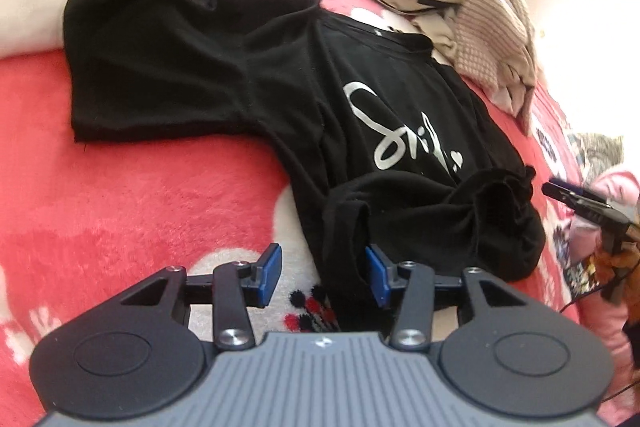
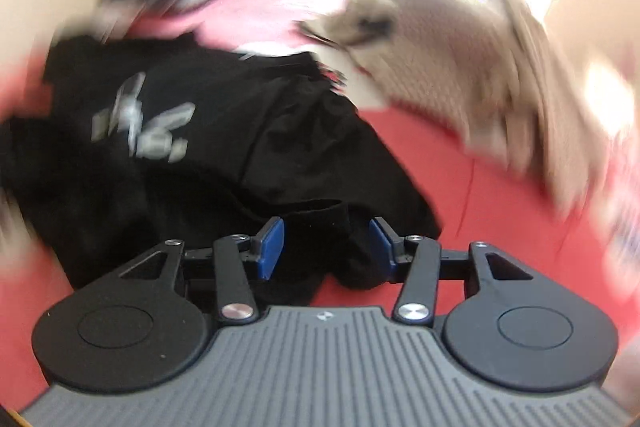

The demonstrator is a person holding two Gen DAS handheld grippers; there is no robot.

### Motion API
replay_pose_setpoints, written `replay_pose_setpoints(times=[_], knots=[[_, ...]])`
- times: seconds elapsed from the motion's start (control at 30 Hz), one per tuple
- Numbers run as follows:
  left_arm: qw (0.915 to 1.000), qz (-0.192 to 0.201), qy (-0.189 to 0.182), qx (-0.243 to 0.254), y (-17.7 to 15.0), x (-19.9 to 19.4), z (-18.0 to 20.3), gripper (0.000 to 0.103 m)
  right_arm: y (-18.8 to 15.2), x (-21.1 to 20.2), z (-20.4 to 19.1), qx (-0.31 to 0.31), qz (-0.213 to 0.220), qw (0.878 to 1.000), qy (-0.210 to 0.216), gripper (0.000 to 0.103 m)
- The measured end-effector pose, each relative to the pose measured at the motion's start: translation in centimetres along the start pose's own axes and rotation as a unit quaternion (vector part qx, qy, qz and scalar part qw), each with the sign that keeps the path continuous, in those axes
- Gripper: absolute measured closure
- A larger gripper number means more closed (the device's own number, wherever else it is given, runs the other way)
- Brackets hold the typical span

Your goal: Fold clothes

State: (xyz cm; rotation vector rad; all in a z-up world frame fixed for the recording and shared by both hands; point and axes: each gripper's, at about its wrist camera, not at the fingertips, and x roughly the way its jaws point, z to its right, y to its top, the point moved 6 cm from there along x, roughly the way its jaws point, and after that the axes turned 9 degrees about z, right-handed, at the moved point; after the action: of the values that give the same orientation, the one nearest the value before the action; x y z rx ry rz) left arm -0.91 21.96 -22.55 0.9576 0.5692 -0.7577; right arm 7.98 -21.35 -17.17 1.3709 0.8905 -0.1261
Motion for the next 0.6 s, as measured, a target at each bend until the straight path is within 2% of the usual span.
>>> replay_pose_setpoints(times=[0.03, 0.1, 0.13, 0.2, 0.23, 0.37, 0.43, 0.6], knots=[[1.0, -0.001, -0.001, -0.004, 0.0, 0.1, 0.0, 0.057, 0.2, 0.3, 1.1, 0.077, -0.011, 0.997, 0.008, 0.056], [1.0, -0.003, -0.003, -0.008, 0.0, 0.3, 0.0, 0.057, 0.2, 1.0, 3.3, 0.215, -0.034, 0.976, 0.021, 0.056], [1.0, -0.003, -0.005, -0.007, 0.0, 0.4, 0.1, 0.057, 0.2, 1.3, 4.2, 0.268, -0.047, 0.962, 0.023, 0.057], [1.0, -0.003, -0.007, -0.002, 0.1, 0.6, 0.3, 0.057, 0.2, 2.0, 5.0, 0.328, -0.058, 0.942, 0.038, 0.057], [1.0, -0.003, -0.007, 0.003, 0.0, 0.6, 0.5, 0.057, 0.3, 2.3, 5.0, 0.34, -0.064, 0.937, 0.042, 0.057], [0.9996, -0.004, -0.006, 0.026, -0.2, 0.5, 1.1, 0.057, 0.5, 3.3, 4.3, 0.334, -0.091, 0.938, 0.03, 0.059], [0.9992, -0.003, -0.005, 0.04, -0.4, 0.3, 1.4, 0.057, 0.6, 3.9, 4.0, 0.321, -0.102, 0.941, 0.018, 0.06], [0.997, 0.005, -0.002, 0.077, -0.8, -0.2, 2.2, 0.057, 0.1, 5.2, 3.7, 0.272, -0.122, 0.955, -0.005, 0.083]])
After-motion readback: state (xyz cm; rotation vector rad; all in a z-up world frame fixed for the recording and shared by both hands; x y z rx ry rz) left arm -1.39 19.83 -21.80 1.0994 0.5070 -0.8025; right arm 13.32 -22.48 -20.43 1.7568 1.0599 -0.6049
